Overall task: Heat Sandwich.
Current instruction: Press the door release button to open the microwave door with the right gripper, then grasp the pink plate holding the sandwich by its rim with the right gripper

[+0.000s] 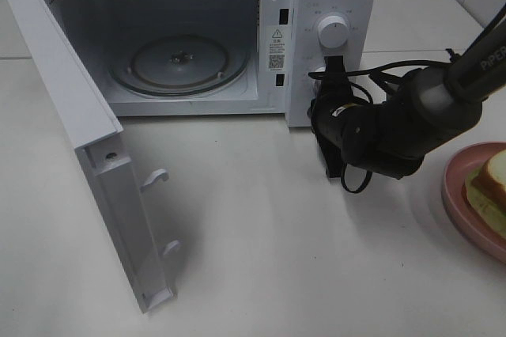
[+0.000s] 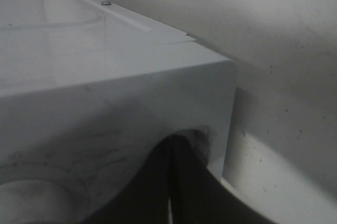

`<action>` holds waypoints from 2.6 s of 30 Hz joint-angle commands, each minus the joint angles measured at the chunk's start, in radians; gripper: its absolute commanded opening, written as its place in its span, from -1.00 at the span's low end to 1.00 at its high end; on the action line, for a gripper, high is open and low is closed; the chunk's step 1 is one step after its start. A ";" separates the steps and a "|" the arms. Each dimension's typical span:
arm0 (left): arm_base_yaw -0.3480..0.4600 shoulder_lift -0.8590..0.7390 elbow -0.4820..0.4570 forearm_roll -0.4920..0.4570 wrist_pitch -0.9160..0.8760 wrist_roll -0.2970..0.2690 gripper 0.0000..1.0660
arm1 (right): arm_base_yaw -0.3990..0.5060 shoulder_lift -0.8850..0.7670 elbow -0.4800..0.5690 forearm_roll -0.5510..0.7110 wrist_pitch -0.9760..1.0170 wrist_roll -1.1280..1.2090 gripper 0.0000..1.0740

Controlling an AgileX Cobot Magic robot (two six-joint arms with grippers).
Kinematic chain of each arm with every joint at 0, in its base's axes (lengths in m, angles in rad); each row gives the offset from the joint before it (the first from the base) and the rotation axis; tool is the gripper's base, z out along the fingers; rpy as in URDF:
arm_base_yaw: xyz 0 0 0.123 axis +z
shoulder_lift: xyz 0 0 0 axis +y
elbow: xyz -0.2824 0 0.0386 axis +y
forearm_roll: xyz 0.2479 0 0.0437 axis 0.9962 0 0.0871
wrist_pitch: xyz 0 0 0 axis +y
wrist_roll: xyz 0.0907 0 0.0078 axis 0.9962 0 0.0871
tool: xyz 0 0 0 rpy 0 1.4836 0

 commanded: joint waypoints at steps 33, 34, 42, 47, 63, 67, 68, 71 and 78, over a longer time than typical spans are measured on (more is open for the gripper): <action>0.002 -0.015 -0.001 -0.005 -0.014 0.001 0.83 | 0.053 -0.359 0.343 -0.207 0.165 -0.089 -0.97; 0.002 -0.015 -0.001 -0.005 -0.014 0.001 0.83 | 0.053 -0.370 0.343 -0.222 0.189 -0.109 -0.97; 0.002 -0.015 -0.001 -0.005 -0.014 0.001 0.83 | 0.052 -0.448 0.342 -0.421 0.383 -0.226 -0.95; 0.002 -0.015 -0.001 -0.005 -0.014 0.001 0.83 | 0.020 -0.488 0.341 -0.547 0.536 -0.283 -0.94; 0.002 -0.015 -0.001 -0.005 -0.014 0.001 0.83 | -0.017 -0.538 0.147 -0.692 1.261 -0.897 -0.89; 0.002 -0.015 -0.001 -0.005 -0.014 0.001 0.83 | -0.017 -0.538 0.108 -0.693 1.380 -0.996 -0.85; 0.002 -0.015 -0.001 -0.005 -0.014 0.001 0.83 | -0.017 -0.538 0.096 -0.697 1.413 -1.018 -0.82; 0.002 -0.015 -0.001 -0.005 -0.014 0.001 0.83 | -0.017 -0.538 0.072 -0.708 1.490 -1.068 -0.73; 0.002 -0.015 -0.001 -0.005 -0.014 0.001 0.83 | -0.017 -0.538 0.052 -0.711 1.581 -1.174 -0.01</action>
